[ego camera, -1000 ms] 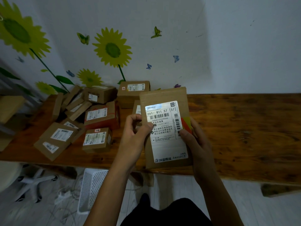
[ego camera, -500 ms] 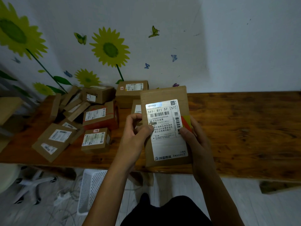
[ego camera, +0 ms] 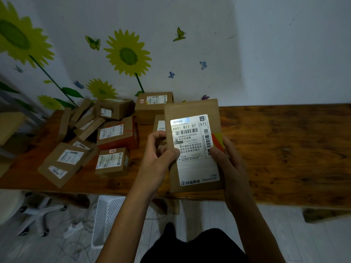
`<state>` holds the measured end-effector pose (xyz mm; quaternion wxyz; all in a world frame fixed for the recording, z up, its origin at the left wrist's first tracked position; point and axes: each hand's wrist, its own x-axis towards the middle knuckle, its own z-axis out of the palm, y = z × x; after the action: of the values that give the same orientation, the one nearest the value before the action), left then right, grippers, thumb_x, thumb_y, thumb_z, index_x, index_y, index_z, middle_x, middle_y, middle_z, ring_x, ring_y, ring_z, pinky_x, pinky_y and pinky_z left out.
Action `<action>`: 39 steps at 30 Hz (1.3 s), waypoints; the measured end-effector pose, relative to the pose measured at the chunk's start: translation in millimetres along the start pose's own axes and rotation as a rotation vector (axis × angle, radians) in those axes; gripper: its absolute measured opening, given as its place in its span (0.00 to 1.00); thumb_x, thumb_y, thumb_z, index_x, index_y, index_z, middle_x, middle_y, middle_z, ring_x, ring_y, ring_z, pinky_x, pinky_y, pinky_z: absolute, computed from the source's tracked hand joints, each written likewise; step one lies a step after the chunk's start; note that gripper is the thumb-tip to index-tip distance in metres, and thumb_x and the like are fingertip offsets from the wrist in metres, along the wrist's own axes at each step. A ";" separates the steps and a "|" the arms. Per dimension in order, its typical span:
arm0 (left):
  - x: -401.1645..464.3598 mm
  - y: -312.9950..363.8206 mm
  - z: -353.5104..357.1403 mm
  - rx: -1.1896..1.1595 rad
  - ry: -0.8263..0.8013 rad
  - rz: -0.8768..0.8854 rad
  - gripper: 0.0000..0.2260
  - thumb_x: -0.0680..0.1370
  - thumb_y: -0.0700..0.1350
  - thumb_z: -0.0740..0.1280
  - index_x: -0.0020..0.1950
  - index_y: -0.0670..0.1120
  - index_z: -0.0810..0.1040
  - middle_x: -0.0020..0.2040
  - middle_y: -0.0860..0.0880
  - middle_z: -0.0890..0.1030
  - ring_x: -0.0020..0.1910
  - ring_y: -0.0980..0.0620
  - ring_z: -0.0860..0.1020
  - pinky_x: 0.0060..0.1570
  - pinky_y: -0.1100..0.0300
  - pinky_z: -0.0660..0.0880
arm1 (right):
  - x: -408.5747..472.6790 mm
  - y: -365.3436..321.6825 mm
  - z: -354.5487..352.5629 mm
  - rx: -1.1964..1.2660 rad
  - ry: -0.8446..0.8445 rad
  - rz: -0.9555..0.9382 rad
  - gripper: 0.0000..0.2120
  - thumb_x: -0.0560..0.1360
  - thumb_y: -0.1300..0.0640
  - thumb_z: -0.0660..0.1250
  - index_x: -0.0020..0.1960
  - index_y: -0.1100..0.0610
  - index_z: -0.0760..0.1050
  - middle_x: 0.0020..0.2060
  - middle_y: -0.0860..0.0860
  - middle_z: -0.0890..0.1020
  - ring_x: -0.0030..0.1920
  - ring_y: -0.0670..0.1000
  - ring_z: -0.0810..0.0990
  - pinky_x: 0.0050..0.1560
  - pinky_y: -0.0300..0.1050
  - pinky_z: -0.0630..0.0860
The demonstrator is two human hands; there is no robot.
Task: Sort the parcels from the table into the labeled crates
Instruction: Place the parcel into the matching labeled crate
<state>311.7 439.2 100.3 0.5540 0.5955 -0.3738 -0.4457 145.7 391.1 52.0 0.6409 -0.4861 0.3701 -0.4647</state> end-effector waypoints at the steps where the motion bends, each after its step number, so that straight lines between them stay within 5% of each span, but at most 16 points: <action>1: -0.5 -0.2 -0.1 0.002 -0.003 -0.001 0.17 0.79 0.31 0.63 0.63 0.48 0.68 0.46 0.56 0.86 0.47 0.54 0.85 0.41 0.61 0.80 | 0.4 0.2 0.5 0.000 0.002 0.000 0.35 0.69 0.39 0.69 0.75 0.46 0.68 0.61 0.47 0.83 0.59 0.53 0.84 0.51 0.51 0.84; 9: -3.1 -1.2 -0.5 0.003 -0.037 -0.005 0.19 0.79 0.32 0.64 0.62 0.53 0.68 0.47 0.59 0.86 0.48 0.55 0.85 0.41 0.61 0.81 | 1.9 2.7 0.3 0.006 0.019 0.006 0.36 0.70 0.40 0.69 0.75 0.46 0.67 0.61 0.48 0.83 0.59 0.54 0.84 0.52 0.54 0.84; 15: -3.4 -4.2 -1.4 -0.006 -0.043 0.010 0.24 0.69 0.43 0.68 0.63 0.57 0.69 0.52 0.60 0.84 0.55 0.54 0.83 0.45 0.59 0.81 | 2.3 2.6 1.6 0.027 0.023 0.005 0.37 0.69 0.39 0.69 0.76 0.46 0.67 0.61 0.47 0.83 0.59 0.53 0.84 0.50 0.50 0.84; 23: -5.5 -7.2 -0.1 0.017 -0.100 0.003 0.30 0.67 0.41 0.68 0.65 0.64 0.68 0.55 0.56 0.83 0.55 0.55 0.83 0.44 0.59 0.81 | 3.5 2.6 0.1 0.013 0.054 0.006 0.38 0.68 0.37 0.69 0.76 0.44 0.67 0.62 0.46 0.82 0.60 0.53 0.83 0.53 0.55 0.83; 32: -8.3 -11.2 1.0 0.047 -0.177 -0.004 0.42 0.62 0.50 0.72 0.75 0.64 0.63 0.65 0.55 0.78 0.62 0.54 0.79 0.48 0.56 0.81 | 4.8 2.5 -2.6 0.022 0.059 -0.009 0.34 0.71 0.41 0.69 0.75 0.47 0.68 0.60 0.46 0.83 0.58 0.53 0.84 0.48 0.48 0.83; 39: -6.1 -11.0 3.7 0.048 -0.113 0.000 0.35 0.67 0.46 0.73 0.71 0.65 0.66 0.63 0.55 0.80 0.61 0.54 0.80 0.49 0.57 0.82 | 6.5 2.7 -4.9 0.021 0.048 -0.018 0.30 0.74 0.47 0.66 0.75 0.47 0.68 0.59 0.46 0.84 0.58 0.52 0.84 0.47 0.47 0.83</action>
<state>305.7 444.9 90.2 0.5177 0.5826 -0.4148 -0.4696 143.7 383.8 48.0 0.6328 -0.4712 0.3761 -0.4859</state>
